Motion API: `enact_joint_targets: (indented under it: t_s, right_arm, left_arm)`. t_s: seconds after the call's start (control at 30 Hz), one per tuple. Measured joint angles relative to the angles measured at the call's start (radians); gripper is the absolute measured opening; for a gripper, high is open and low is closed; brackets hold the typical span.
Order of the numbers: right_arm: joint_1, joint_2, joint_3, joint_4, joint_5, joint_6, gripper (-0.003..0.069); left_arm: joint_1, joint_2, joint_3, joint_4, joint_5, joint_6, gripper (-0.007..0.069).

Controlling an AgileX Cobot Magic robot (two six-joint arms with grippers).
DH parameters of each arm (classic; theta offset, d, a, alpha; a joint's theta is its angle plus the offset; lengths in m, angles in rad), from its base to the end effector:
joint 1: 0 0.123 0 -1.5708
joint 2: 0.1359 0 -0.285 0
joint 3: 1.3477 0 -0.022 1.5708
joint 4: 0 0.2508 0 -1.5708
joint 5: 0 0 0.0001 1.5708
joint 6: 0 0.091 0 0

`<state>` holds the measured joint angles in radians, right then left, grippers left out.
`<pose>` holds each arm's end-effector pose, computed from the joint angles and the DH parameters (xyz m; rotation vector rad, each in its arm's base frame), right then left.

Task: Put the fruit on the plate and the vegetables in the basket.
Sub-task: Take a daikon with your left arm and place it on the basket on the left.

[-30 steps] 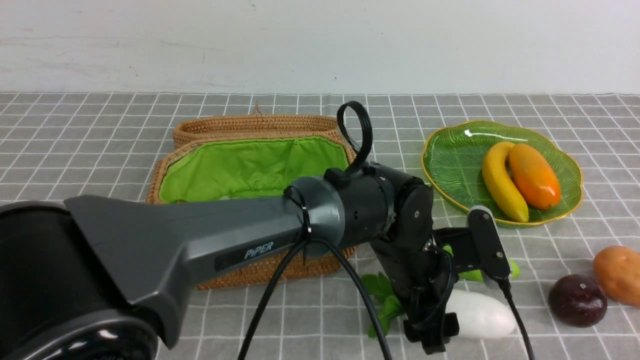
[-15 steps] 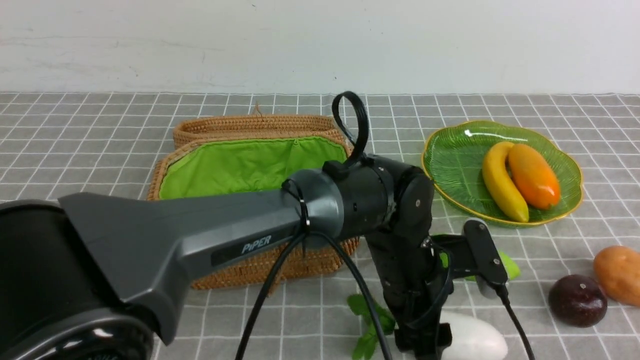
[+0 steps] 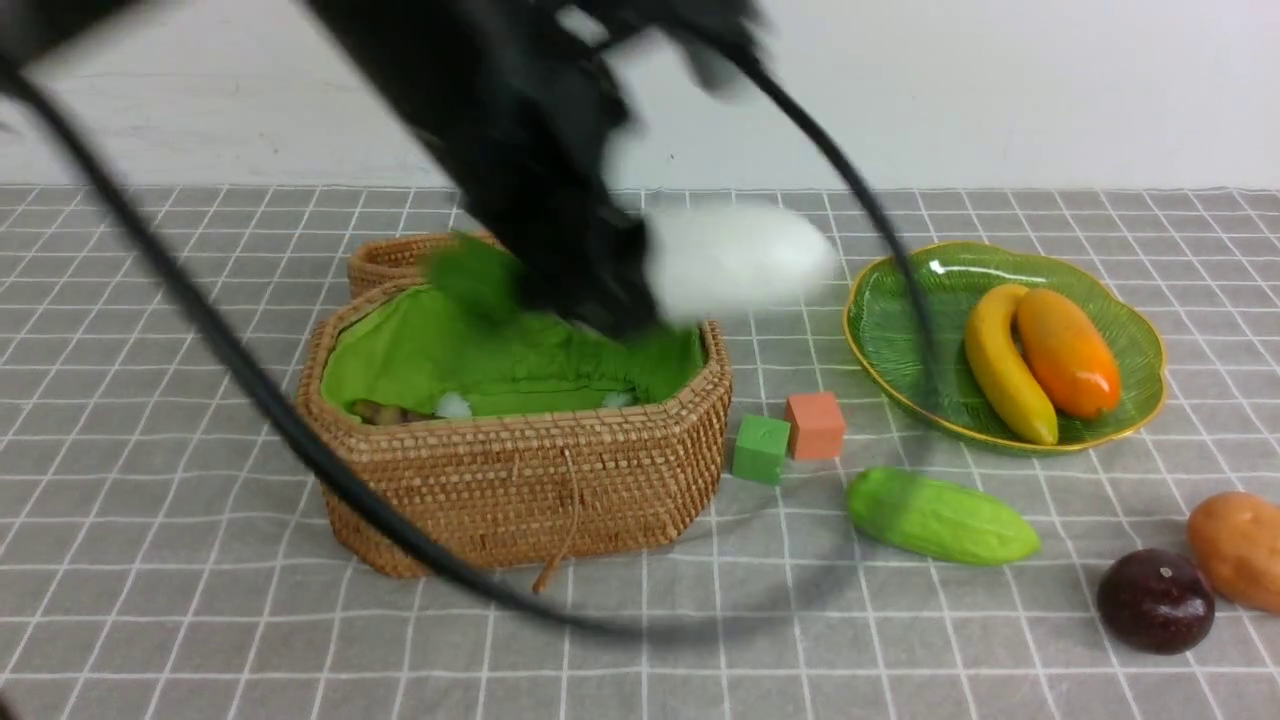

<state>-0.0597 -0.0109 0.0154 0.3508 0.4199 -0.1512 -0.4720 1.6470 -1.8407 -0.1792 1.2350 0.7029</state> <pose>0.0517 0.0097 0.1732 0.1215 1.8833 0.2088 0.3021 -0.1714 0.4193 1.3835 2.0895 -0.1427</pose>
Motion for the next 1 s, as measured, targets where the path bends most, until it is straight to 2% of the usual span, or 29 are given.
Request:
enact_joint_targets:
  t_s: [0.2, 0.27, 0.53, 1.0]
  right_arm:
    - [0.000, 0.000, 0.000, 0.000, 0.000, 0.000, 0.0240]
    - [0.000, 0.000, 0.000, 0.000, 0.000, 0.000, 0.0240]
    - [0.000, 0.000, 0.000, 0.000, 0.000, 0.000, 0.0240]
    - [0.000, 0.000, 0.000, 0.000, 0.000, 0.000, 0.0240]
  left_arm:
    - [0.223, 0.029, 0.072, -0.027, -0.031, 0.016, 0.0507]
    - [0.254, 0.080, 0.106, -0.008, -0.081, 0.028, 0.0507]
    - [0.274, 0.209, 0.125, 0.047, -0.190, 0.004, 0.0507]
    - [0.274, 0.265, 0.127, 0.008, -0.178, -0.025, 0.0507]
